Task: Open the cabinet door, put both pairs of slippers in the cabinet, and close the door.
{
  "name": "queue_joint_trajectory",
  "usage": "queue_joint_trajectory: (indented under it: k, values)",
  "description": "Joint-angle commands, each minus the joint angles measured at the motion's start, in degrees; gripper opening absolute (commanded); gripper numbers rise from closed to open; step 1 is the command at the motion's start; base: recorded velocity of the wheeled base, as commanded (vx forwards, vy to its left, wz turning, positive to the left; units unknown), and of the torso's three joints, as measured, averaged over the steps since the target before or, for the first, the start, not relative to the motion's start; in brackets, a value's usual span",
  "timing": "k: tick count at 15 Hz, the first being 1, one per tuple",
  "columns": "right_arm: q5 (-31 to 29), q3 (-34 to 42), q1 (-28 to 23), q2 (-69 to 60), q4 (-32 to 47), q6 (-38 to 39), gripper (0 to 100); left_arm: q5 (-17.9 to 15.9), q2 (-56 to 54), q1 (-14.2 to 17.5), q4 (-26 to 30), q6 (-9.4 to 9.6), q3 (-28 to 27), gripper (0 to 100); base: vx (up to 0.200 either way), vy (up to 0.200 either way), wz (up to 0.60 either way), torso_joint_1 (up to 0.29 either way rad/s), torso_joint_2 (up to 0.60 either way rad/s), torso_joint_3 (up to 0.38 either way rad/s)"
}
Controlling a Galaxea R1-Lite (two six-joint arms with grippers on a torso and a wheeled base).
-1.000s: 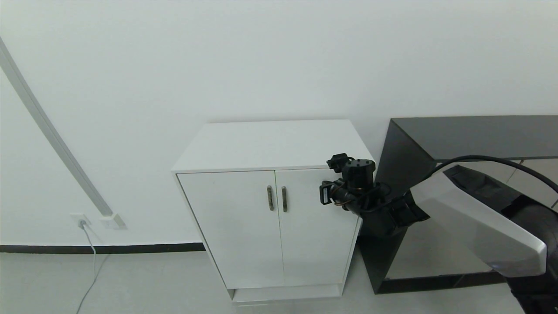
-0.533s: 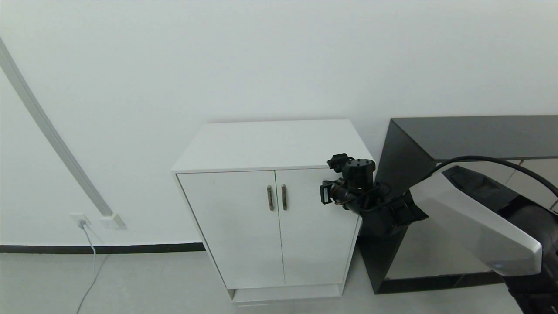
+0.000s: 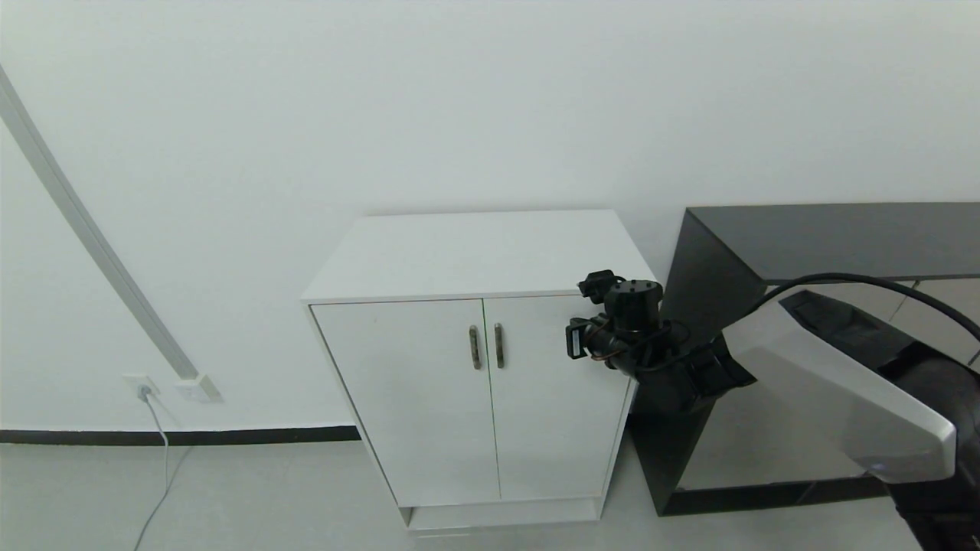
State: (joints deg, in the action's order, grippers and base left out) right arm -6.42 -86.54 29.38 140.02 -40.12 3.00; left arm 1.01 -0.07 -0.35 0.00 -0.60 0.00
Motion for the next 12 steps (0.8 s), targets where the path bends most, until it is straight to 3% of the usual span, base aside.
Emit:
queue_joint_trajectory:
  k: [1,4,8,12]
  values:
    - [0.0,2.3,0.4,-2.6,-0.2,0.0,0,0.0,0.1,0.0,0.0,-0.02,0.0,0,0.0,0.0,0.0,0.0,0.0,0.0]
    - [0.0,6.6,0.4,-6.0,-2.9,0.1,0,0.0,0.1,0.0,0.0,-0.02,0.0,0,0.0,0.0,0.0,0.0,0.0,0.0]
    - [-0.2,20.7,-0.6,-12.8,-10.4,0.1,0,0.0,0.1,0.0,0.0,0.07,0.0,0,0.0,0.0,0.0,0.0,0.0,0.0]
    - [-6.8,31.5,-3.5,-19.2,-13.3,0.1,0,0.0,0.1,0.0,0.0,0.07,0.0,0,0.0,0.0,0.0,0.0,0.0,0.0]
